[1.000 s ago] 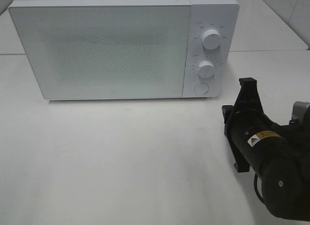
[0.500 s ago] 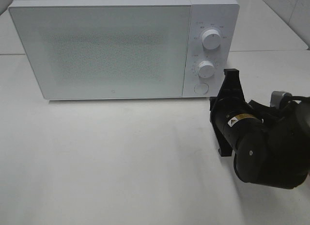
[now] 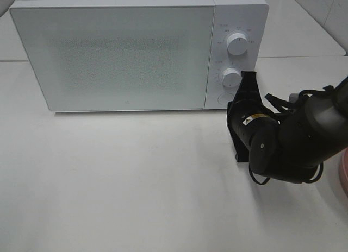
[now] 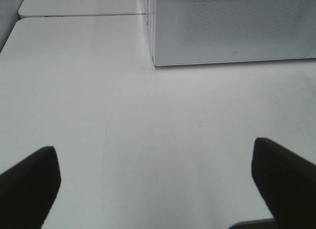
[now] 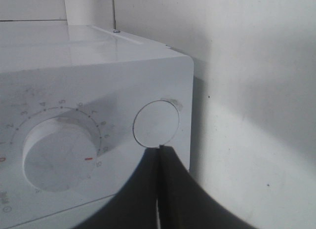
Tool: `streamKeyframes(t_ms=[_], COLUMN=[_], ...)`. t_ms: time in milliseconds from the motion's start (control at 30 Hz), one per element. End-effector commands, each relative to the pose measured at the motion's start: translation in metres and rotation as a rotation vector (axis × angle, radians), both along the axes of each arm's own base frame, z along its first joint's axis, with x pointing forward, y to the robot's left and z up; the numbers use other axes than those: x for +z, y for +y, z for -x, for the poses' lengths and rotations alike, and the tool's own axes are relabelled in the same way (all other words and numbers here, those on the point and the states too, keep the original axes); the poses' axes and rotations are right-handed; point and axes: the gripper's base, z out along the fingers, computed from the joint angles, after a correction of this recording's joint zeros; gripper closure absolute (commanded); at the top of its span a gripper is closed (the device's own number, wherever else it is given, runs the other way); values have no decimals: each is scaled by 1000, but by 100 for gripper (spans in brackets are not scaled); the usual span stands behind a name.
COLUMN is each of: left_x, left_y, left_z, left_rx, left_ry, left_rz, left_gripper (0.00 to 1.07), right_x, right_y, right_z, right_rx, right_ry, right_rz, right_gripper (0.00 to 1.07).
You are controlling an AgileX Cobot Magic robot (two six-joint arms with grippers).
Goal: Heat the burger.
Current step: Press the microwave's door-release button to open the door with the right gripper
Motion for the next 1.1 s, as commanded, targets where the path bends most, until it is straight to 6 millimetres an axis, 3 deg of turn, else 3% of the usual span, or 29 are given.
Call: streamKeyframes(t_ms=[33, 300, 500, 1100], left_x=[0, 0, 0, 0], left_y=[0, 0, 0, 0], left_z=[1, 1, 1, 1], left_rx=[1, 1, 1, 1], left_ry=[-2, -2, -2, -2], left_rz=[6, 6, 6, 6], left_gripper=[9, 9, 9, 9], right_x=[-1, -7, -5, -13], right_y=[2, 10, 3, 8], right_z=[-11, -24, -33, -46], right_rx=[14, 4, -8, -16], right_ry=[3, -4, -6, 2], right_rz=[18, 7, 20, 9], right_gripper=[107, 107, 107, 107])
